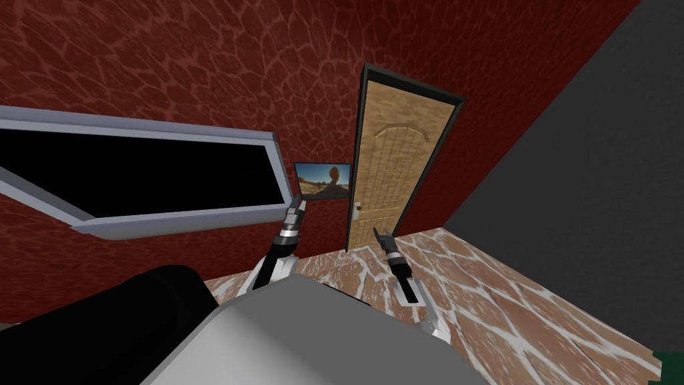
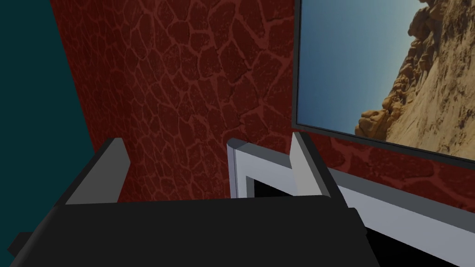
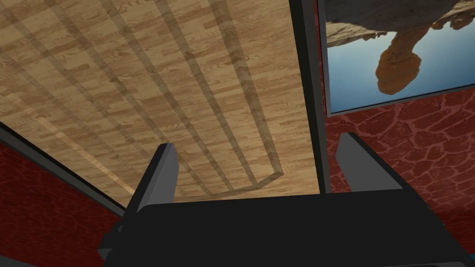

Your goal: Pull the door open

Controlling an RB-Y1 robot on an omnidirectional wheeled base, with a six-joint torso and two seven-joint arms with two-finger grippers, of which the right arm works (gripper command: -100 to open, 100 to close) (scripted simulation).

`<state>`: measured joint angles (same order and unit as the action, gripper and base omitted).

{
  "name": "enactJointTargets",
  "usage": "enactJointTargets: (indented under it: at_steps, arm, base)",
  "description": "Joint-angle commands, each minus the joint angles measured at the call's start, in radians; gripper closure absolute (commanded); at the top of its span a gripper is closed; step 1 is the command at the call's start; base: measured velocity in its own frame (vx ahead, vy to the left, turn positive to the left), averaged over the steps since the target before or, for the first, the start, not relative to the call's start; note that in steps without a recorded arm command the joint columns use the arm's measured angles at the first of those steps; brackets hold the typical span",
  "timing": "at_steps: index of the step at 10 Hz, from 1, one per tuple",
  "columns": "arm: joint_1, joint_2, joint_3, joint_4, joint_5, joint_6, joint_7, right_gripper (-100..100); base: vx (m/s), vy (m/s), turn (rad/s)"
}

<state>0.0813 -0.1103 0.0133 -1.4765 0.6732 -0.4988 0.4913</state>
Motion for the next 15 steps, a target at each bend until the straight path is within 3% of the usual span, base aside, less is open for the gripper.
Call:
enactJointTargets:
  at_steps: [1, 6, 11, 13, 14, 15]
  arm:
    - [-0.014, -0.001, 0.001, 0.029, 0.025, -0.007, 0.013, -100]
    - [-0.081, -0.001, 0.012, 0.146, 0.134, -0.024, 0.064, -100]
    - [-0.135, -0.001, 0.021, 0.242, 0.223, -0.037, 0.105, -100]
    - [-0.147, -0.001, 0.023, 0.262, 0.242, -0.040, 0.114, -100]
    - [-0.137, -0.004, 0.027, 0.243, 0.237, -0.034, 0.103, -100]
    - [-0.146, -0.040, -0.006, 0.277, 0.216, -0.063, 0.100, -100]
  base:
    - [0.095, 0.028, -0.001]
    - [0.136, 0.039, -0.002]
    - [0.126, 0.032, -0.002]
    - [0.093, 0.002, -0.001]
    - [0.037, 0.000, 0.002]
    - [0.077, 0.144, 0.178]
